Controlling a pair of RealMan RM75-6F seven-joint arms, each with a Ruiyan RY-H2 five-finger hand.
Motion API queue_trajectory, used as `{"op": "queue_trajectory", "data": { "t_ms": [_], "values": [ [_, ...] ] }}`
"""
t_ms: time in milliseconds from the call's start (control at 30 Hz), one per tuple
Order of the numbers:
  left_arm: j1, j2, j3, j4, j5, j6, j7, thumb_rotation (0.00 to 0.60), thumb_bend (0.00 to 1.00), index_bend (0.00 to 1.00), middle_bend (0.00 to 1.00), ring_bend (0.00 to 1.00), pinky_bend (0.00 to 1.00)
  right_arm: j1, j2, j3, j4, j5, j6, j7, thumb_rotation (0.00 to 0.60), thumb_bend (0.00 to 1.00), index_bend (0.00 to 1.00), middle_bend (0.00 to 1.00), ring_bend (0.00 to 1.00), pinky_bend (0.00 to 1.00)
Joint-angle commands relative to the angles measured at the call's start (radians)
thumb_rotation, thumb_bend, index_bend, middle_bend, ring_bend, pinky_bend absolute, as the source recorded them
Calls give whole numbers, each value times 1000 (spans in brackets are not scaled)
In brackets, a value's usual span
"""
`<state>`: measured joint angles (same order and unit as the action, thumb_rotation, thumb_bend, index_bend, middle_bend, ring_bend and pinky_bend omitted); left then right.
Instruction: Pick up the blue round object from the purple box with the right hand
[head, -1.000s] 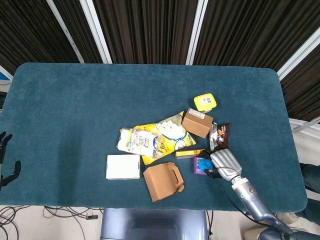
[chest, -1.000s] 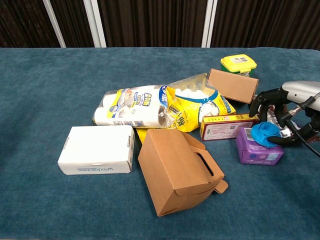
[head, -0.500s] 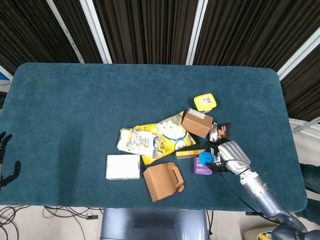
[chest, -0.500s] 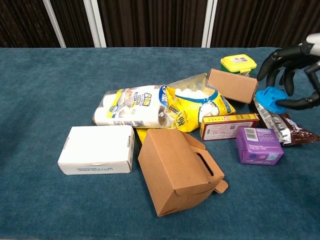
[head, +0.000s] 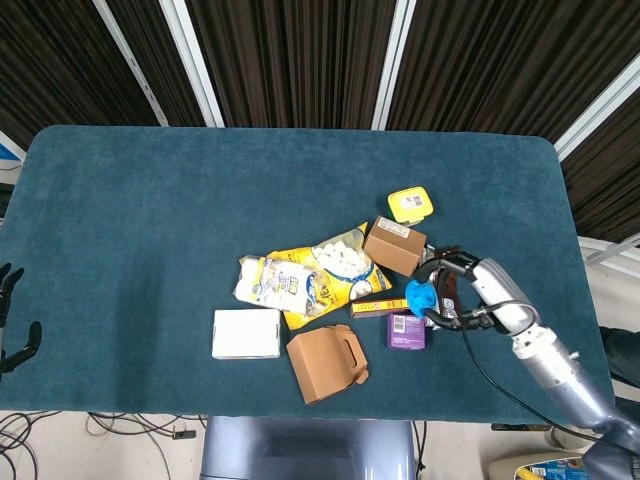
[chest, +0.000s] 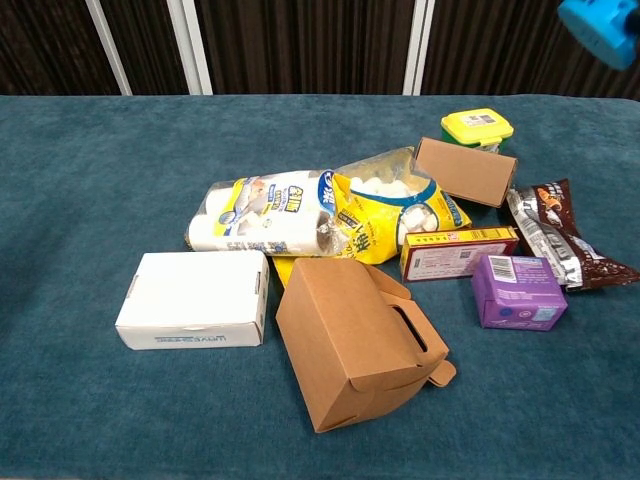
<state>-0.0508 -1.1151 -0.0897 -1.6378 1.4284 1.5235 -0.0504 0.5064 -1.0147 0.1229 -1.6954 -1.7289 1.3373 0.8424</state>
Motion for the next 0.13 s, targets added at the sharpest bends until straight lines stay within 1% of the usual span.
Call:
{"op": "queue_trajectory", "data": {
  "t_ms": [33,133],
  "values": [
    [0,-1,1,2,1,-1,1,600,464,0,0,37,16,-4,45,0,18,-53,84,134,600,395,392,524,546,336],
    [0,-1,1,2,1,-1,2,600,464,0,0,37,16,-2,57,-4,22,-70,112,193,600,395,392,523,546,336]
  ]
}}
